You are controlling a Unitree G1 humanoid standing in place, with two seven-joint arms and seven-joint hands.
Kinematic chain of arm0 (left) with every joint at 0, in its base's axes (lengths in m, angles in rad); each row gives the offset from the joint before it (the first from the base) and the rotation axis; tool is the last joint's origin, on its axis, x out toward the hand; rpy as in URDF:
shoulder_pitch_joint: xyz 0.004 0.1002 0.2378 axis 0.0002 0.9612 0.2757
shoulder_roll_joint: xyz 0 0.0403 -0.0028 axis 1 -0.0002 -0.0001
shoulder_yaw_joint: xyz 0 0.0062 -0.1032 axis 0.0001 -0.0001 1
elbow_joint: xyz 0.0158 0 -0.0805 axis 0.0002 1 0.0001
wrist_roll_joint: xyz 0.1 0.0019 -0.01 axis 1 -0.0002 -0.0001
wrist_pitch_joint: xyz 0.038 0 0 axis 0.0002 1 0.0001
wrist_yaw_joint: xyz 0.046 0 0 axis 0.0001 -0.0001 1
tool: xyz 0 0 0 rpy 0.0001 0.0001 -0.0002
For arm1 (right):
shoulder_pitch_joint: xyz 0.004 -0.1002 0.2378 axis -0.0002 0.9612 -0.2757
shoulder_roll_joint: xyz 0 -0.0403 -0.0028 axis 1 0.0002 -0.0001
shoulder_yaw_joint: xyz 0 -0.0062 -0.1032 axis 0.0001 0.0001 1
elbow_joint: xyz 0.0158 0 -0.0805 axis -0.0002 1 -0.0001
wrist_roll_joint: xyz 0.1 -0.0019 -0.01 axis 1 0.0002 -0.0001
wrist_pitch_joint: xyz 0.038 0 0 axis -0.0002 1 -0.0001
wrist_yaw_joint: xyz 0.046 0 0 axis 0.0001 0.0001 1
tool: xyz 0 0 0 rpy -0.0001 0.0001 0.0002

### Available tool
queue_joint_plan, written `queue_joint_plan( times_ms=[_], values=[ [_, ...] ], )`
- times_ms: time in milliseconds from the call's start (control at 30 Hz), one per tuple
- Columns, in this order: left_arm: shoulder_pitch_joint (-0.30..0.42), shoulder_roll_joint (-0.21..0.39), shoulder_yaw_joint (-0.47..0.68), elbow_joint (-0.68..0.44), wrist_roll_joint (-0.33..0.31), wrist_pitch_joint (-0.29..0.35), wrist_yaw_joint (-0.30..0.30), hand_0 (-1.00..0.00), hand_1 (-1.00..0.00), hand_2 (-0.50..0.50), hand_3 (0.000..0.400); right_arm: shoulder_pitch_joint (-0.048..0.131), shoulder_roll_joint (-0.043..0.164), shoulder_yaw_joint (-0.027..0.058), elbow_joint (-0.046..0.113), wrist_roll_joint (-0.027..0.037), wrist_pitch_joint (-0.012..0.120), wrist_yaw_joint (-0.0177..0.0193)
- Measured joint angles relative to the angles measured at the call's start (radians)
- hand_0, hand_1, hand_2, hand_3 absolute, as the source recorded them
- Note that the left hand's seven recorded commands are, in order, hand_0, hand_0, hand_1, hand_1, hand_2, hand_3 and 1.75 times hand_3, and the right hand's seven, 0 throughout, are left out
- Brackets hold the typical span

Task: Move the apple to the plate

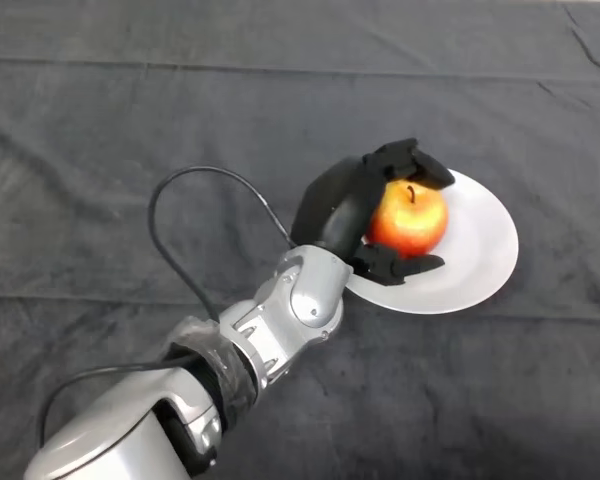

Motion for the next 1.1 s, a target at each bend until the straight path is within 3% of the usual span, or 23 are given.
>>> queue_joint_plan(
  times_ms=[300,333,367,400,433,467,567,600,633,700,1100],
  values=[
    [-0.009,0.001,-0.099,0.0,-0.054,0.005,0.0,-1.0,-1.0,0.0,0.4,0.0,0.0,-0.0002,0.0,0.0002,0.0,0.0008],
    [-0.01,0.001,-0.108,0.0,-0.058,0.007,0.0,-1.0,-0.96,-0.02,0.4,0.0,0.0,-0.0002,0.0,0.0002,0.0,0.0009],
    [-0.01,0.001,-0.111,0.0,-0.059,0.01,0.0,-1.0,-0.66,-0.17,0.4,0.0,0.0,-0.0002,0.0,0.0002,0.0,0.0009],
    [-0.01,0.0,-0.113,0.0,-0.061,0.012,0.0,-1.0,-0.6,-0.2,0.4,0.0,0.0,-0.0002,0.0,0.0002,0.0,0.0009],
    [-0.011,0.001,-0.113,0.0,-0.065,0.013,0.0,-1.0,-0.11,-0.45,0.4,0.0,0.0,-0.0002,0.0,0.0002,0.0,0.0011],
    [-0.011,0.001,-0.113,0.0,-0.073,0.013,0.0,-1.0,0.0,-0.5,0.4,0.0,0.0,-0.0002,0.0,0.0002,0.0,0.0011],
    [-0.018,0.001,-0.117,0.0,-0.086,0.015,0.0,-0.99,0.0,-0.49,0.395,0.0,0.0,-0.0004,0.0,0.0002,0.0,0.0011],
    [-0.025,0.002,-0.127,0.0,-0.093,0.015,0.0,-0.72,0.0,-0.36,0.287,0.0,0.0,-0.0006,0.0,0.0002,0.0,0.0011],
    [-0.034,0.003,-0.14,0.0,-0.095,0.015,0.0,-0.64,0.0,-0.32,0.256,0.0,0.0,-0.0008,0.0,0.0002,0.0,0.0011],
    [-0.045,0.001,-0.148,0.0,-0.095,0.015,0.0,0.0,0.0,0.0,0.0,0.0,0.0,-0.0008,0.0,0.0002,0.0,0.0015],
    [-0.049,0.008,-0.148,0.015,-0.118,0.012,-0.002,0.0,0.0,0.0,0.0,0.0,0.0,-0.0012,0.0,0.0001,0.0,0.0024]
  ],
)
